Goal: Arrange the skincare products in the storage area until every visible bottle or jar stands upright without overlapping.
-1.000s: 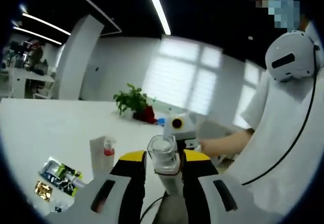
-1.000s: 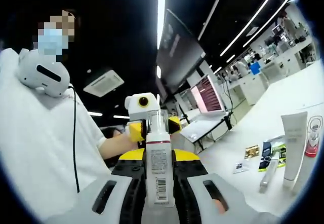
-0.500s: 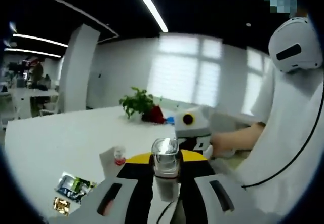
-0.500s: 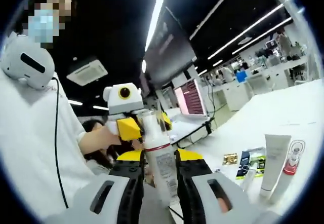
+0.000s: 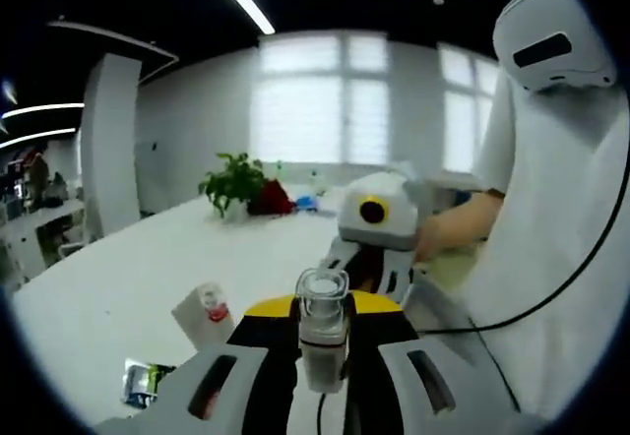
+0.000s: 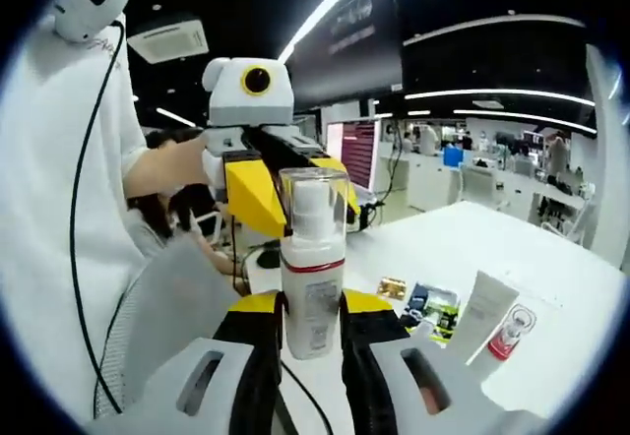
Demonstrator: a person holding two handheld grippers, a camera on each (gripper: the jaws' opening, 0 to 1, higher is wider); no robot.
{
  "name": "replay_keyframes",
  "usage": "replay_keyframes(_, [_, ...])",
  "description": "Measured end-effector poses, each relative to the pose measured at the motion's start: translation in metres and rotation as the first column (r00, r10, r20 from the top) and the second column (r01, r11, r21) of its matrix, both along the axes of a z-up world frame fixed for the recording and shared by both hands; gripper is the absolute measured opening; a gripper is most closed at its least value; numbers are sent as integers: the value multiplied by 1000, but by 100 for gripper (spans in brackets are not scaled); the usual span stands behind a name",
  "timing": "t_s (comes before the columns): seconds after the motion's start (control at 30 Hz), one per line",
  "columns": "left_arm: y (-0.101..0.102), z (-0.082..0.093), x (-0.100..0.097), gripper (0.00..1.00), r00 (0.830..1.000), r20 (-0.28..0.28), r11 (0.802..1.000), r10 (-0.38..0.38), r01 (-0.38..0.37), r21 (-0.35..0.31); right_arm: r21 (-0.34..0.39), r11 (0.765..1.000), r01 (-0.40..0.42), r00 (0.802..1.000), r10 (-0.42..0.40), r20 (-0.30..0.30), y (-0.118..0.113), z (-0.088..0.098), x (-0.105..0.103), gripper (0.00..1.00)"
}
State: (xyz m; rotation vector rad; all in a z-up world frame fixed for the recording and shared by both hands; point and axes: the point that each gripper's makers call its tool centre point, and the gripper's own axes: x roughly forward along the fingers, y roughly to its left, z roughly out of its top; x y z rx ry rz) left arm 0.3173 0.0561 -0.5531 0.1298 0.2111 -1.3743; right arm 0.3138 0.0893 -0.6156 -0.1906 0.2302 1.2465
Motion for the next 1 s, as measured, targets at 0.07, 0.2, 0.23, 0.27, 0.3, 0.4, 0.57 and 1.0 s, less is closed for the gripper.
replay_keyframes(0.07, [-1, -4, -1, 15, 1000, -4, 1000, -14, 14, 4, 2, 1000, 3, 1000, -3, -15, -3, -4, 1, 21])
replay_keyframes(0.2, [-5, -14, -2, 15, 999, -7, 999, -34, 34, 22, -27, 1000, -12, 1000, 12, -24, -8, -13, 1, 20])
replay_keyframes(0.23, [-7, -17, -3, 15, 999, -4, 999, -38, 38, 29, -42, 999, -14, 1000, 13, -20, -10, -16, 2, 20])
replay_keyframes(0.27, [-8, -18, -2, 15, 999, -1, 999, -42, 42, 32, -49, 999, -17, 1000, 16, -22, -11, -18, 3, 19])
replay_keyframes(0.3, [-9, -20, -2, 15, 999, -1, 998, -44, 44, 35, -56, 998, -17, 1000, 16, -25, -12, -21, 5, 19])
replay_keyframes(0.4, [-12, -28, 2, 15, 999, 1, 997, -50, 49, 56, -74, 997, -17, 999, 15, -33, -16, -29, 8, 19])
replay_keyframes(0.57, [-17, -46, 9, 15, 999, -5, 994, -54, 54, 95, -116, 993, -13, 999, 8, -46, -21, -46, 16, 20])
replay_keyframes(1.0, [-40, -111, 46, 15, 995, -91, 980, -39, 56, 192, -224, 974, 31, 995, -52, -88, -45, -112, 56, 20])
